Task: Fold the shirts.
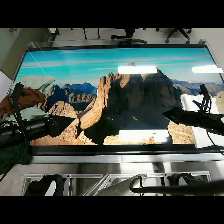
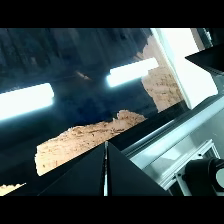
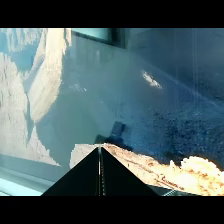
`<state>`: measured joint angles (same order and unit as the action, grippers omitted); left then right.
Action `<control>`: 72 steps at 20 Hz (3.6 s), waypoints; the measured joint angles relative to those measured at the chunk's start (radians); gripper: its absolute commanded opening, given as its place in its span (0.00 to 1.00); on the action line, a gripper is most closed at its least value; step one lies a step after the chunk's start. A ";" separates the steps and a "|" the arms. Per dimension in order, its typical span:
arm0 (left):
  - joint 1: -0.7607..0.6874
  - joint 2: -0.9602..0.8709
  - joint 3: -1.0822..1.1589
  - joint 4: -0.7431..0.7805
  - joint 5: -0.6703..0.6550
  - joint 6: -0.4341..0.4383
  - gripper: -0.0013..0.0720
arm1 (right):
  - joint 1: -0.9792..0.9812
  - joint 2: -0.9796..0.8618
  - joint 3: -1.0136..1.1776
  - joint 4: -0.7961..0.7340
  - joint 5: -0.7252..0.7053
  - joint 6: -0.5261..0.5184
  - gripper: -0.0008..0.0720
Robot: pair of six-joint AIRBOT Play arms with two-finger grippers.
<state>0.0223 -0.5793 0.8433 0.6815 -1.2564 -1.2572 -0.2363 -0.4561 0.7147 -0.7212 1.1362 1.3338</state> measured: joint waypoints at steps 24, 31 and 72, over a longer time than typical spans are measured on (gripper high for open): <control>0.273 -0.851 0.679 0.703 0.226 -0.011 0.97 | 0.000 0.000 0.000 0.000 0.000 0.000 0.04; 0.249 -1.439 1.104 0.782 0.378 0.051 0.96 | 0.000 0.000 0.000 0.000 0.000 0.000 0.04; -0.363 -0.840 0.686 0.143 0.077 -0.171 0.96 | 0.000 0.000 0.000 0.053 0.087 -0.003 0.46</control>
<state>-0.3408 -1.4189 1.5291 0.8246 -1.1797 -1.4277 -0.2359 -0.4561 0.7147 -0.6685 1.2236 1.3312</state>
